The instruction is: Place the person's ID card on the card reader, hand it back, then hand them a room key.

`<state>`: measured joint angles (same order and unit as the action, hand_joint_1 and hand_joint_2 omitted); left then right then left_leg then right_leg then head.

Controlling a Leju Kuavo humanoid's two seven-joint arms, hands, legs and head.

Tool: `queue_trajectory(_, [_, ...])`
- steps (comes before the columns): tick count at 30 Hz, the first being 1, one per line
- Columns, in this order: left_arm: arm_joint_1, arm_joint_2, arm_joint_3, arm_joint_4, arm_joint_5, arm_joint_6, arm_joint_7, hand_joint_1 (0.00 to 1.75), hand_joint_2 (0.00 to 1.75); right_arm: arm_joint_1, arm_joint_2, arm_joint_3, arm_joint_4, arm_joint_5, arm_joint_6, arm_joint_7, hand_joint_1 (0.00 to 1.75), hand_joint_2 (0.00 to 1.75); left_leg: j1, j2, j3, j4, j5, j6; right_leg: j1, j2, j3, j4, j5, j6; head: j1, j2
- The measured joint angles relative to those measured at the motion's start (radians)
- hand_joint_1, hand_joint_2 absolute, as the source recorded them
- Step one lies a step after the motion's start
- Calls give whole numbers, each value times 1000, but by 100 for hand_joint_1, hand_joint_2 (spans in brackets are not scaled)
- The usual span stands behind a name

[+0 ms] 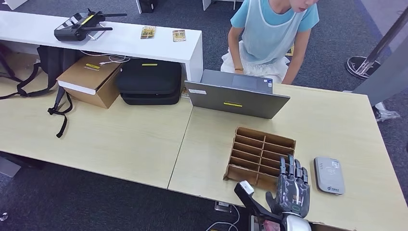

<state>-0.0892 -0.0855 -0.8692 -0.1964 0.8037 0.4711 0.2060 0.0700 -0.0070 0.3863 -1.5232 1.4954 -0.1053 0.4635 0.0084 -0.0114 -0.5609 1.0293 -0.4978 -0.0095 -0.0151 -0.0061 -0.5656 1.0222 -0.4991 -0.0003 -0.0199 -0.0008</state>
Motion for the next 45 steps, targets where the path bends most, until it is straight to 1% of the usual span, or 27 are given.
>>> queue_trajectory(8, [0,0,0,0,11,0,0,0,175,25,-1,-28,-50,14,35,-12,0,175,0,0,0,0,0,0,0,0,0,0,0,0,0,0])
queue_trajectory(19, [0,0,-1,0,14,0,0,0,175,37,-13,-33,-67,-12,35,-22,0,175,0,0,0,0,0,0,0,0,0,0,0,0,0,0])
queue_trajectory(27, [-1,0,-16,0,15,0,0,0,175,33,-15,-32,-65,-19,37,-25,0,175,0,0,0,0,0,0,0,0,0,0,0,0,0,0])
queue_trajectory(30, [-1,0,-16,0,16,0,0,0,175,30,-19,-31,-60,-22,37,-25,15,175,0,0,0,0,0,0,0,0,0,0,0,0,0,0])
queue_trajectory(33, [-1,0,-17,0,18,0,0,0,175,28,-21,-30,-56,-25,37,-27,45,175,0,0,0,0,0,0,0,0,0,0,0,0,0,0])
queue_trajectory(34, [-1,0,-17,0,19,0,0,0,175,26,-22,-29,-54,-27,37,-28,49,175,0,0,0,0,0,0,0,0,0,0,0,0,0,0])
queue_trajectory(38, [-1,0,-17,0,20,0,0,0,175,22,-26,-24,-46,-36,36,-31,26,175,0,0,0,0,0,0,0,0,0,0,0,0,0,0])
queue_trajectory(42, [-1,0,-17,0,21,0,0,0,175,21,-30,-22,-40,-42,35,-33,19,175,0,0,0,0,0,0,0,0,0,0,0,0,0,0])
queue_trajectory(45, [-1,0,-17,0,21,0,0,0,175,21,-33,-20,-38,-43,35,-33,8,175,0,0,0,0,0,0,0,0,0,0,0,0,0,0])
